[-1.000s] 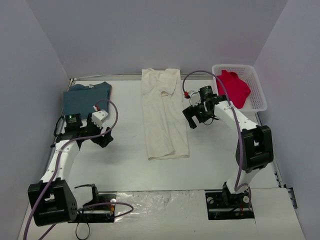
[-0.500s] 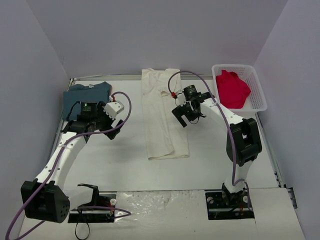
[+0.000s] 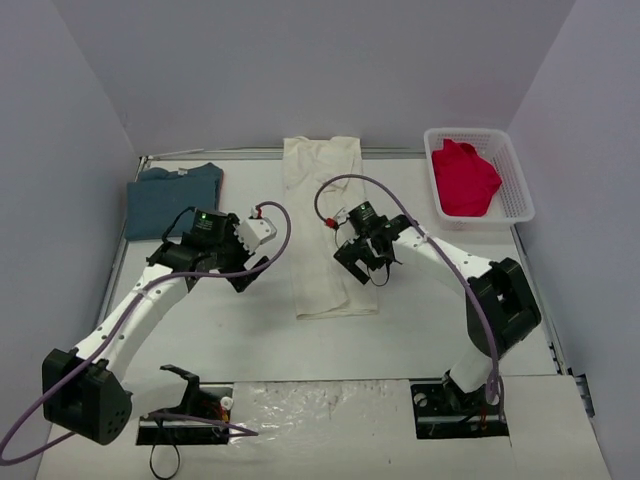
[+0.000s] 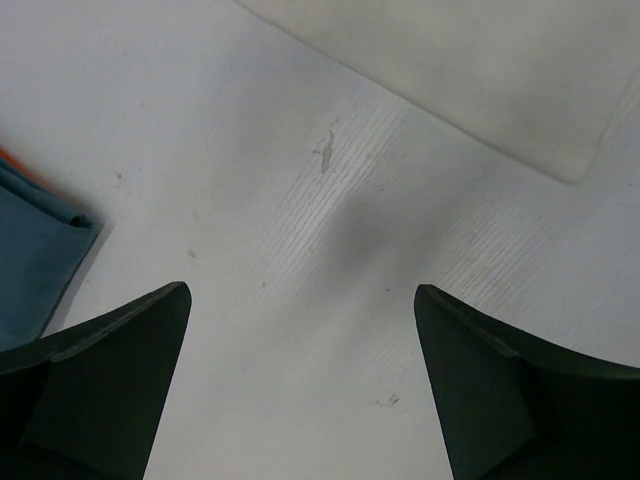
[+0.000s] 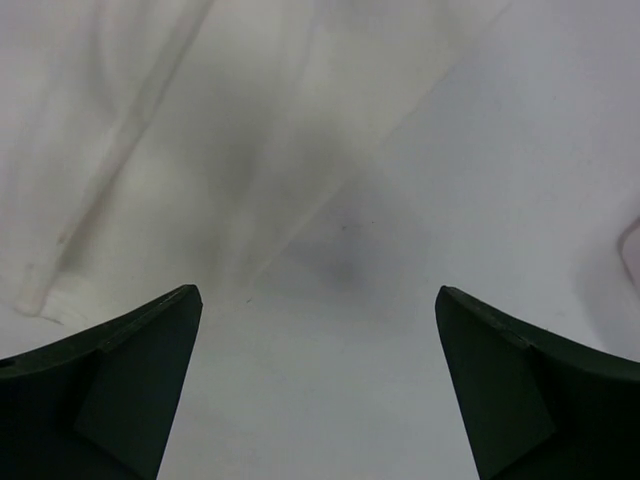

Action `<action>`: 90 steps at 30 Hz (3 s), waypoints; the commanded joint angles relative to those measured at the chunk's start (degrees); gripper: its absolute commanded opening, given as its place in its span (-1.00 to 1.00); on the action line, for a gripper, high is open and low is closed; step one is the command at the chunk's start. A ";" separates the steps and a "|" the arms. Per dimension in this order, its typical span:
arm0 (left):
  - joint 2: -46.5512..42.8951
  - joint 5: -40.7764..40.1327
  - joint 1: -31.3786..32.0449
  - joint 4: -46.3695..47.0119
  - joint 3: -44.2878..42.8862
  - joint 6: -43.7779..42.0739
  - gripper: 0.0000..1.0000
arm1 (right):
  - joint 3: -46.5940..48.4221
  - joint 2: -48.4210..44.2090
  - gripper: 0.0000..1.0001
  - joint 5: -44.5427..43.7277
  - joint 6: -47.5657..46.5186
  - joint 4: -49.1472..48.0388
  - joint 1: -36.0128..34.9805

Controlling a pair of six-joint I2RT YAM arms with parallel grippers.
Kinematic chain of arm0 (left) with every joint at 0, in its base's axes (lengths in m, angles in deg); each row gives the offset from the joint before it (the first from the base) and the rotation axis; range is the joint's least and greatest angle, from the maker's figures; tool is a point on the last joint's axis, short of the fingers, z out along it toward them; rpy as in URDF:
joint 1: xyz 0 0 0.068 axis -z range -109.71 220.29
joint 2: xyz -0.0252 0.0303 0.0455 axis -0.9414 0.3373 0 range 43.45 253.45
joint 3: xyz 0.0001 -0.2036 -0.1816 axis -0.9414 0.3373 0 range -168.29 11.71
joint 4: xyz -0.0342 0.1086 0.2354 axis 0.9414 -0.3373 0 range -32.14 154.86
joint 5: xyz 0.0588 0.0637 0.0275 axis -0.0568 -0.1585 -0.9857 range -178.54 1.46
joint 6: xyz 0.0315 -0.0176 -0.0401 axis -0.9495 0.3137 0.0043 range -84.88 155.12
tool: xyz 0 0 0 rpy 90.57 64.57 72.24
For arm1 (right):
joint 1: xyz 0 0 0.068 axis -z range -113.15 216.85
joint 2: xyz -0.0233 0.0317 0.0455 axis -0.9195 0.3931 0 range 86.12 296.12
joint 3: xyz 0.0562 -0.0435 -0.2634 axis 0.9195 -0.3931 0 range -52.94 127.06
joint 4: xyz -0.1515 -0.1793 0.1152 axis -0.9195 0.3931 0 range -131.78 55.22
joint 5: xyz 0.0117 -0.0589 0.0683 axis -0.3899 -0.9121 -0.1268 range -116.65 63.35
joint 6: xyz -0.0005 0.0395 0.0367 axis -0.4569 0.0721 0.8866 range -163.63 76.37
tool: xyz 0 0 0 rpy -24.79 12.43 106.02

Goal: Fold and stack the t-shirts
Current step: Grab the bottom of the folded rectangular tshirt with both arms

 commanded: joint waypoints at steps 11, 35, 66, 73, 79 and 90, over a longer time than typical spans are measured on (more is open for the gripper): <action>3.48 -5.36 16.73 -3.50 4.18 -11.44 0.89 | -3.74 -6.46 1.00 5.98 -3.88 3.23 4.29; 13.15 -14.52 36.79 22.78 12.90 -11.44 0.68 | -4.71 -8.31 1.00 13.90 -1.42 2.62 26.01; 20.19 -7.16 33.81 6.10 1.39 -10.92 -0.95 | -8.13 -14.45 0.93 21.00 -8.09 4.64 26.28; 23.34 7.26 24.14 0.82 -3.27 -9.60 -0.95 | -7.70 -21.49 0.50 33.66 -12.57 6.21 25.75; 26.78 13.60 19.83 -2.17 -6.08 -8.63 -0.95 | -11.03 -23.25 1.00 40.88 -15.04 5.51 25.05; 30.55 21.42 16.58 -5.52 -8.19 -8.54 -0.95 | -19.29 -28.18 1.00 37.19 -35.69 5.17 12.40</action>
